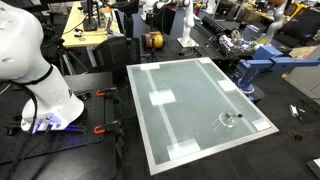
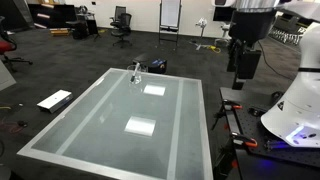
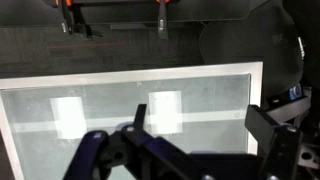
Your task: Pick up the marker from the cup and put it on the table
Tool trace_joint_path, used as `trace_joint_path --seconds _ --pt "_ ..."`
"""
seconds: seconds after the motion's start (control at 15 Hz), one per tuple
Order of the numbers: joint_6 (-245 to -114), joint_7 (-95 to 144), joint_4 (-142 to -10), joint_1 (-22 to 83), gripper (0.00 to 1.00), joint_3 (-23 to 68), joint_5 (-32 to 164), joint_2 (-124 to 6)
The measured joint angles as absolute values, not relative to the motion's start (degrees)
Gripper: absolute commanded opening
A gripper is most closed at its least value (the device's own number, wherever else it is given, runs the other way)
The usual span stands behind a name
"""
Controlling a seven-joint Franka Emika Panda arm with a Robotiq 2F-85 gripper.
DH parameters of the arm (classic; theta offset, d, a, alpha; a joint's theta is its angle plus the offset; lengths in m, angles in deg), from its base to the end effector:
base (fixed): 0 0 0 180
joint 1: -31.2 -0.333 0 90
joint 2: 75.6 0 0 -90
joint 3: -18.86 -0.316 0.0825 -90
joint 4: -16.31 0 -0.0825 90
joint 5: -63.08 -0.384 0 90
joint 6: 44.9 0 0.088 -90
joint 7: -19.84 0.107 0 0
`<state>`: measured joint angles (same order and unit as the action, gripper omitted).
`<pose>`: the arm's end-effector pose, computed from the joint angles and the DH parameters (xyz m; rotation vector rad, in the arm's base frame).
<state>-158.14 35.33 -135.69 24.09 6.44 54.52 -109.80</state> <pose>0.3273 0.1234 0.4160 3.1266 -0.0572 -0.1353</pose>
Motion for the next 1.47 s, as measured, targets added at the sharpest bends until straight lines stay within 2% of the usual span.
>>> trace_joint_path --seconds 0.8,1.47 --pt "-158.9 36.0 -135.7 24.2 1.0 6.4 55.5 -109.7" --pt "-176.6 49.7 -134.7 31.5 1.0 5.8 65.5 -104.3"
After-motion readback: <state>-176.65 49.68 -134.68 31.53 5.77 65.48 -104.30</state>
